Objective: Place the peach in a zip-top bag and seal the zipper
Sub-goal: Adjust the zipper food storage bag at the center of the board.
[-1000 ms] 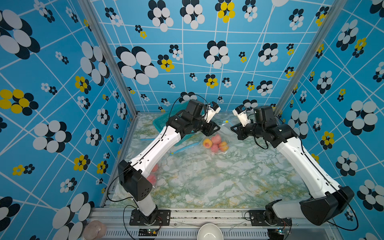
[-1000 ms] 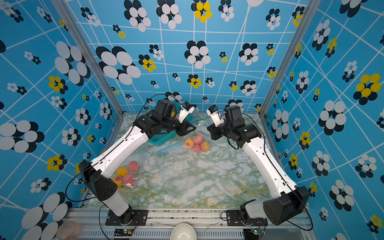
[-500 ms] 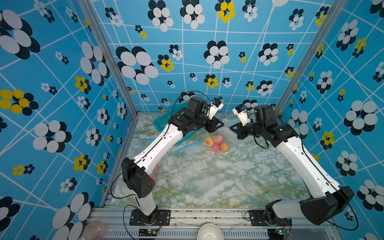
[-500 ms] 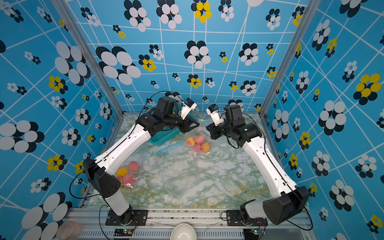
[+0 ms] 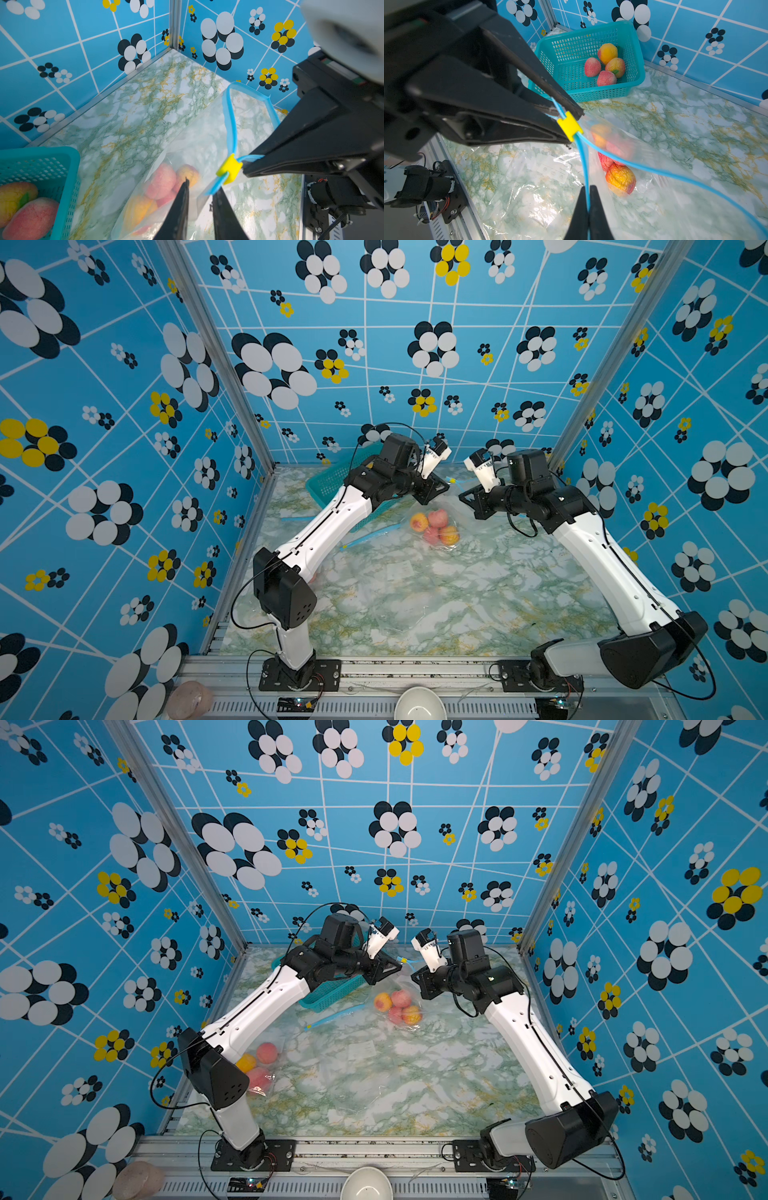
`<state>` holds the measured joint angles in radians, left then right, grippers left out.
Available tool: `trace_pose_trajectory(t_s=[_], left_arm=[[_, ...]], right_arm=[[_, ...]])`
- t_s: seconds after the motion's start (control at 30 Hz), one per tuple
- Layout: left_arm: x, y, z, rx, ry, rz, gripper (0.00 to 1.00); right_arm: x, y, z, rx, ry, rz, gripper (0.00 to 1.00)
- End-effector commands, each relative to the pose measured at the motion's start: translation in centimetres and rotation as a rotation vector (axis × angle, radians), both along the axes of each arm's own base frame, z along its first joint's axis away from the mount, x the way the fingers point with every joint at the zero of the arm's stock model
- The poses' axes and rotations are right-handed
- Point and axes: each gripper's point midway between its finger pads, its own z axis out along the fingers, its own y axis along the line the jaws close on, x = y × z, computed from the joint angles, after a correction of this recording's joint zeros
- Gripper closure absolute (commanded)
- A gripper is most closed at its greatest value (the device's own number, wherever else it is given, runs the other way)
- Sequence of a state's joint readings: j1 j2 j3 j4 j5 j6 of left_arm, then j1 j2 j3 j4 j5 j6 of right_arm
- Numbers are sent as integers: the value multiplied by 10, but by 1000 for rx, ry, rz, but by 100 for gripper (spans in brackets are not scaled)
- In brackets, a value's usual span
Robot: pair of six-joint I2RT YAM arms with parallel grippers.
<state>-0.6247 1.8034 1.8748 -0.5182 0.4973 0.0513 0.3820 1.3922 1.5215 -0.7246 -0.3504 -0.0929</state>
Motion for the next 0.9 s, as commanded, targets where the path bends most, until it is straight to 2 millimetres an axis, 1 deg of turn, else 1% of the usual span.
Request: trace_pose_trajectory(t_s=[0.0, 0.07, 0.13, 0.17, 0.23, 0.33, 0.37, 0.43, 0.47, 0.6, 0.73, 0.87], left_arm=[[2, -6, 17, -40, -48, -37, 86], [2, -6, 18, -43, -50, -38, 93], [3, -5, 18, -47, -49, -32, 100], [3, -5, 19, -49, -45, -27, 100], [3, -4, 19, -52, -37, -25, 100], [2, -5, 17, -54, -30, -31, 100], [2, -6, 16, -54, -27, -31, 100], [1, -6, 18, -59, -27, -35, 100], [1, -6, 17, -59, -25, -36, 100], [0, -6, 20, -62, -28, -40, 100], [-2, -5, 21, -55, -34, -46, 100], [-3, -4, 21, -50, -39, -48, 100]], right_arm=[[-1, 1, 5, 4, 6, 6, 100], [0, -1, 5, -3, 4, -2, 100], [1, -5, 11, -17, -13, -21, 94], [0, -8, 17, -15, -32, -24, 91], [-3, -13, 41, 10, -106, -26, 83], [-9, -15, 78, 63, -238, -17, 78], [-10, -14, 86, 76, -262, -5, 77], [-8, -7, 88, 94, -273, 29, 77], [-7, -4, 101, 109, -302, 43, 77], [6, 8, 92, 85, -302, 107, 76], [9, 20, 86, 86, -294, 183, 76], [15, 25, 78, 70, -265, 214, 76]])
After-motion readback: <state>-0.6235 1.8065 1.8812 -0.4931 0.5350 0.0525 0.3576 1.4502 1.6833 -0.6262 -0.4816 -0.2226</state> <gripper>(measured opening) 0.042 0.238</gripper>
